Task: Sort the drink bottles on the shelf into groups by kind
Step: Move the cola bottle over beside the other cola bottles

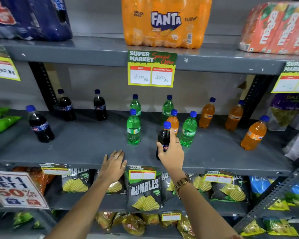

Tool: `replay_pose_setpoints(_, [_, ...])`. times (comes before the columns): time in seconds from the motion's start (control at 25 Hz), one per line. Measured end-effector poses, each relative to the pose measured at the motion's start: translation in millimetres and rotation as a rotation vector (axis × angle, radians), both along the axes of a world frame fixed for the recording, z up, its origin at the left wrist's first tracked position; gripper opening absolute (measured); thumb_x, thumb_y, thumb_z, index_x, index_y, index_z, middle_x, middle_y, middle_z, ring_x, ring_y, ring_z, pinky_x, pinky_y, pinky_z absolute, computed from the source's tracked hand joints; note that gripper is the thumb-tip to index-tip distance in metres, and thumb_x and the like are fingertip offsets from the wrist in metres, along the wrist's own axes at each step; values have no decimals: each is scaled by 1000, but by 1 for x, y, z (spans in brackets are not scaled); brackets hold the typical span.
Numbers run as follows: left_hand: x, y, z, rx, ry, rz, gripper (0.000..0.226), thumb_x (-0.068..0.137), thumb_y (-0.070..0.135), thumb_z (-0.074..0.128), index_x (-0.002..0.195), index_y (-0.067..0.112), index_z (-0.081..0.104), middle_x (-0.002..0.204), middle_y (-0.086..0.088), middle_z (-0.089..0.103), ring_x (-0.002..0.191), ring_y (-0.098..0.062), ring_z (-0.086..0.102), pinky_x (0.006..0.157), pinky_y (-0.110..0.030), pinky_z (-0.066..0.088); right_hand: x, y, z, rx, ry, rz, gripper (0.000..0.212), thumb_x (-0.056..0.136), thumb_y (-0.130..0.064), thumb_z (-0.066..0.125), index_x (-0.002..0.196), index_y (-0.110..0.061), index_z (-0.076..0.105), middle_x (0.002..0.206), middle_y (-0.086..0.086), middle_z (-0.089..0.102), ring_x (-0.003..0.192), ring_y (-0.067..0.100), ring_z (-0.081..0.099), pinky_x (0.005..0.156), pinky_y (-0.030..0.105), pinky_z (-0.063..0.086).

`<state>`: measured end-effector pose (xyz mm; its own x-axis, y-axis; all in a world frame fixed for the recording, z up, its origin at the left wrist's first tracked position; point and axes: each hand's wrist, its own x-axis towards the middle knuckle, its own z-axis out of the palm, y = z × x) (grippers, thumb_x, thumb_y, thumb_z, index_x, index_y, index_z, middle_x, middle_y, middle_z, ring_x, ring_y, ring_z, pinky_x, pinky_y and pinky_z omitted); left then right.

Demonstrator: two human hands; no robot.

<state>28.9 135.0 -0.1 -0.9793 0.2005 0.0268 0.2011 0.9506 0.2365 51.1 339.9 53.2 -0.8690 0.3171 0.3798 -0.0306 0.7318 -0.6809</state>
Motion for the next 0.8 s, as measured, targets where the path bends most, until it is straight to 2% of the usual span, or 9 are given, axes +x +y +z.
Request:
replay_pose_setpoints(0.24, [-11, -80, 5, -28, -56, 174, 61, 99, 42, 35, 148, 10, 19, 159, -4, 18, 147, -21, 13, 118, -48, 12, -18, -73, -1, -6, 6, 176, 70, 83, -29, 61, 140, -17, 23, 119, 19, 53, 107, 38, 52, 84, 44, 47])
replay_pose_setpoints(0.4, [-16, -128, 8, -3, -116, 266, 81, 91, 59, 38, 150, 9, 12, 160, -4, 9, 147, -24, 8, 119, -51, 8, -32, -120, -1, 9, -11, 271, 71, 84, -33, 60, 141, -17, 22, 130, 20, 49, 113, 39, 51, 88, 44, 46])
replay_pose_setpoints(0.48, [-20, -148, 8, 30, -172, 330, 95, 83, 69, 42, 151, 11, 6, 161, -2, 2, 148, -25, 2, 118, -52, 3, -41, -142, 0, 12, -23, 306, 71, 84, -35, 61, 140, -16, 22, 127, 22, 50, 110, 40, 52, 87, 44, 46])
replay_pose_setpoints(0.6, [-24, -163, 6, 77, -226, 384, 110, 74, 76, 47, 151, 15, -2, 161, 1, -7, 147, -24, -7, 118, -51, -6, -58, -169, 2, -8, -60, 361, 73, 83, -36, 62, 140, -17, 21, 123, 23, 50, 109, 41, 51, 89, 45, 44])
replay_pose_setpoints(0.8, [-28, -162, 1, 115, -211, 395, 117, 68, 79, 51, 151, 19, -6, 160, 5, -12, 147, -22, -13, 117, -50, -10, -87, -199, 5, -63, -61, 405, 75, 80, -36, 66, 139, -18, 24, 122, 22, 51, 112, 40, 49, 90, 44, 43])
